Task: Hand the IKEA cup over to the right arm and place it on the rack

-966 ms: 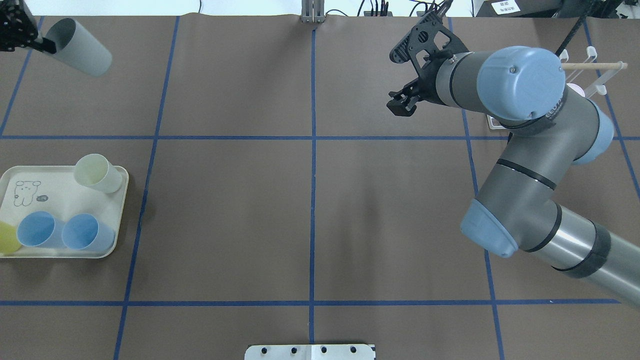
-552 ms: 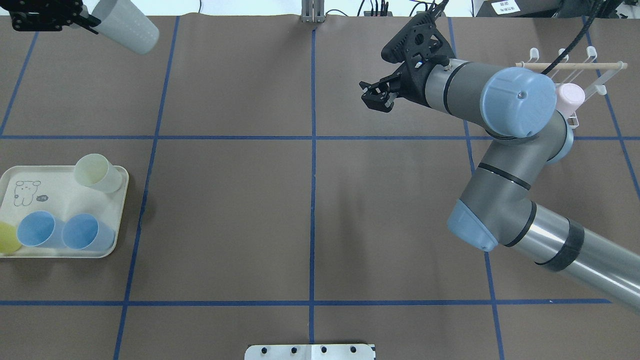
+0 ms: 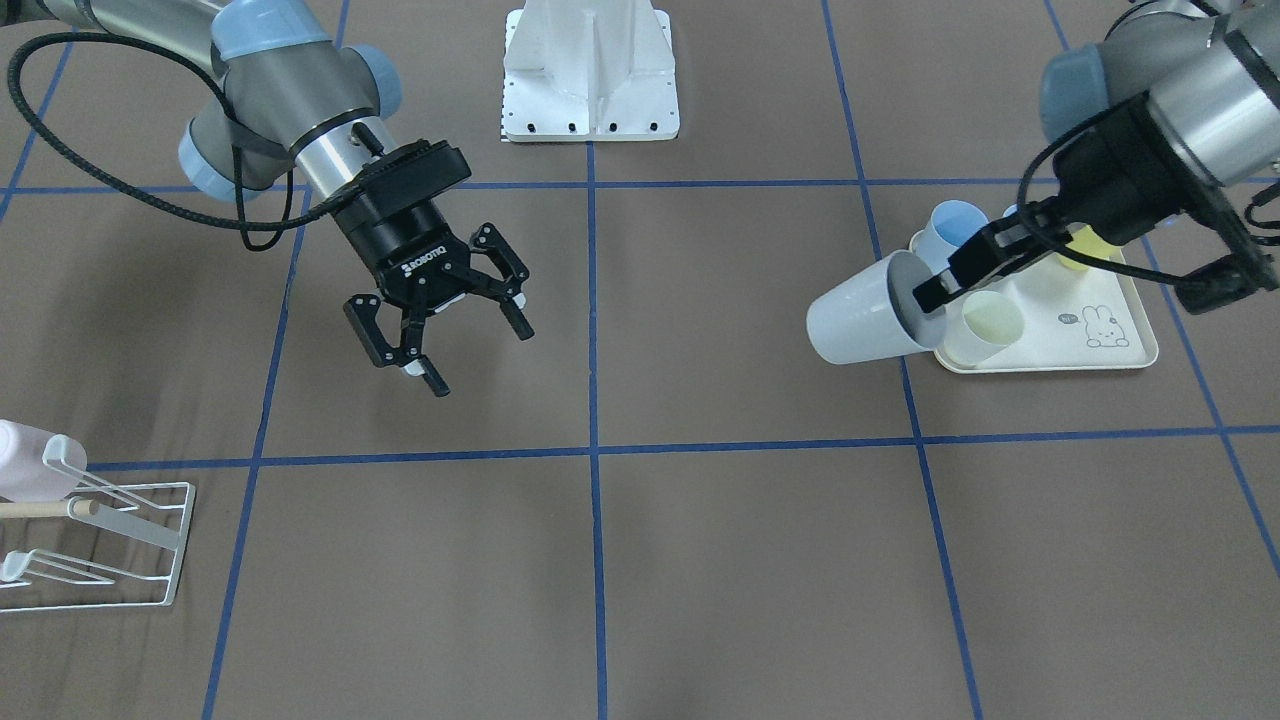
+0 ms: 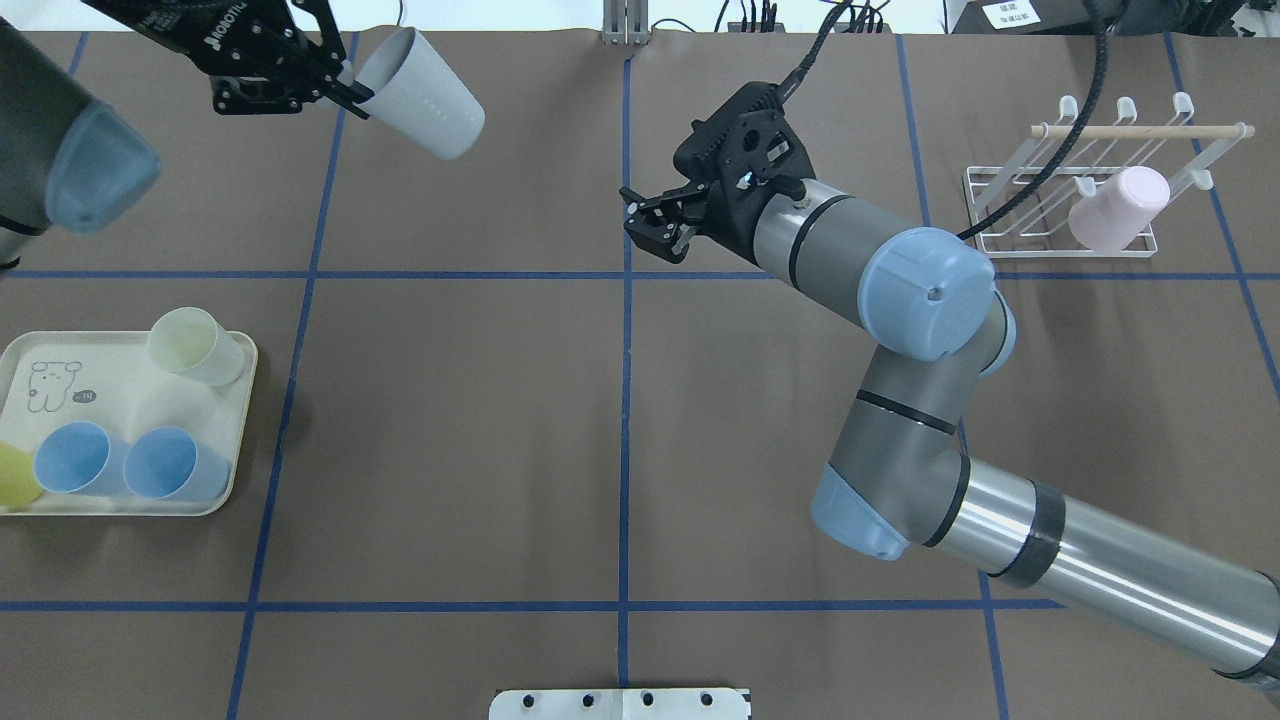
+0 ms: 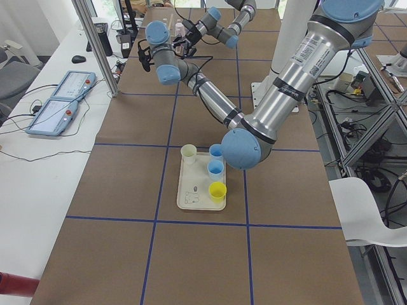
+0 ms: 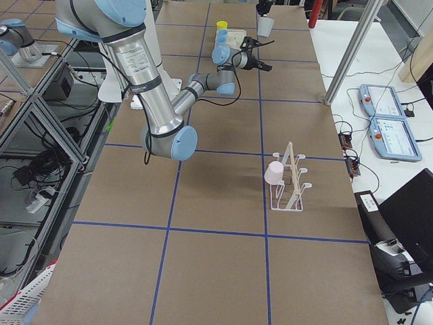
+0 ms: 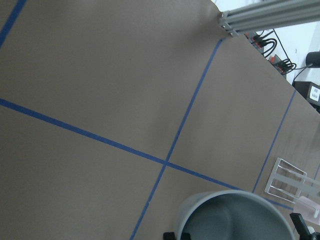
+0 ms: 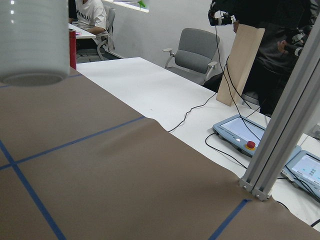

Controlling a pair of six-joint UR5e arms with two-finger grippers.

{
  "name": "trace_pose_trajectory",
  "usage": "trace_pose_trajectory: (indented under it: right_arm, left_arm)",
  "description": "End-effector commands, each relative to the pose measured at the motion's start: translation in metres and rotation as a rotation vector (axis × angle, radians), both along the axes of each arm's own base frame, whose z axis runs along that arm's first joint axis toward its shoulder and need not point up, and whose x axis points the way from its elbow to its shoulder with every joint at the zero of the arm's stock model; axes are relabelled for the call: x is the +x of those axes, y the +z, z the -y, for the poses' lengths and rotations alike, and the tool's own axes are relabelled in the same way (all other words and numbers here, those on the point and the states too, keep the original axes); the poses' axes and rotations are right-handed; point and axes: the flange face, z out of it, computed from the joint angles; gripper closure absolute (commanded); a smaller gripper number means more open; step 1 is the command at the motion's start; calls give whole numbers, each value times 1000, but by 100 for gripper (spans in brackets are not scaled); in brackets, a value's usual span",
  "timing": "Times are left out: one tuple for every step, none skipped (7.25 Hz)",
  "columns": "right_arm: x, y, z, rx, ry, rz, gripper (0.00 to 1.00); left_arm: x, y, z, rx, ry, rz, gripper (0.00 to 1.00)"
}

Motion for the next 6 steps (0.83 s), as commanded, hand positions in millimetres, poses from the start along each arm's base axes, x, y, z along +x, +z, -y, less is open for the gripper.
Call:
trace_pose_trajectory:
  right_arm:
    - [-23,-33,-17,79,-31,16,6]
    - [-30,-30,-25,146,-40,35,7]
    - [-34,-29,-30,194,-44,24,7]
    - [-35,-30,-32,214,-42,11,7]
    - [-32,-34,-33,220,-41,19,7]
    - [-29,-36,-34,228,-29,24,7]
  left_arm:
    - [28,-30,-13,-23,40,-27,100]
    - [42,-33,-19,-24,62,-29,100]
    - [45,-35,-21,-22,68,-30,100]
    - [49,-35,-22,-23,75,-30,100]
    - [51,-35,-22,-24,78,-29,100]
    - [53,-33,-21,-29,79,-26,100]
